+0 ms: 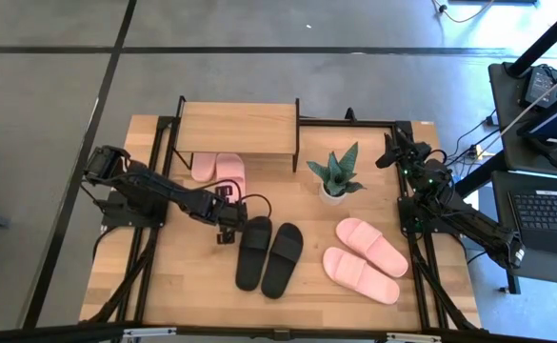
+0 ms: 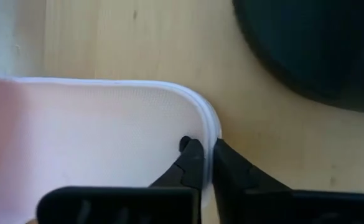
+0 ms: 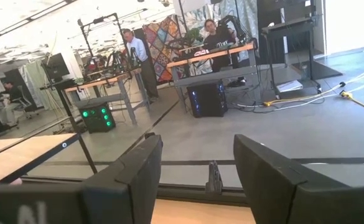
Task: Pick and place slides into the shelf
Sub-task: Put the pink slipper under the shelf
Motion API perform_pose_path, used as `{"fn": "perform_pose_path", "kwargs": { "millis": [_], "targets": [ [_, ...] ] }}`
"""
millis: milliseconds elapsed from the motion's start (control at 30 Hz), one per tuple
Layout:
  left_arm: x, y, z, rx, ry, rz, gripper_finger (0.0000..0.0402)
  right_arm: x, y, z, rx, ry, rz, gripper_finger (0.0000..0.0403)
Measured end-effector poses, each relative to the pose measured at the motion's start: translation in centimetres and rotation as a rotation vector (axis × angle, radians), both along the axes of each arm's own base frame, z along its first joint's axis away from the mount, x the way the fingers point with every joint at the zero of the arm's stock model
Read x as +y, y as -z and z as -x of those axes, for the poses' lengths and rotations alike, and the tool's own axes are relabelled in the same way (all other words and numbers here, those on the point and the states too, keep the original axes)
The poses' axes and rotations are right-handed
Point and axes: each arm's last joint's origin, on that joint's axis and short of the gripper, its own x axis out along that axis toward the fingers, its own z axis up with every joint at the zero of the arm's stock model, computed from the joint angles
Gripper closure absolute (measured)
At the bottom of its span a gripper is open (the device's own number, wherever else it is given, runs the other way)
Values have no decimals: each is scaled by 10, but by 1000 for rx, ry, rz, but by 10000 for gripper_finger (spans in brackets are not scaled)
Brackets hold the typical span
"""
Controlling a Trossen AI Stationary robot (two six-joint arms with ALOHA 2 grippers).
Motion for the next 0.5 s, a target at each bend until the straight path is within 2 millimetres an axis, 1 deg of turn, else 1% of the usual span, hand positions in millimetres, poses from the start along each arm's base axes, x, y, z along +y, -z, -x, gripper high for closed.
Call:
{"fn": "perform_pose_path", "kwargs": {
  "millis": [167,500],
  "targets": [
    [14,0,-2,20,8,-16,395,0,0,0,3,1,1,203],
    [54,0,-3,80,37,-61,395,0,0,0,4,1,1,203]
  ]
}}
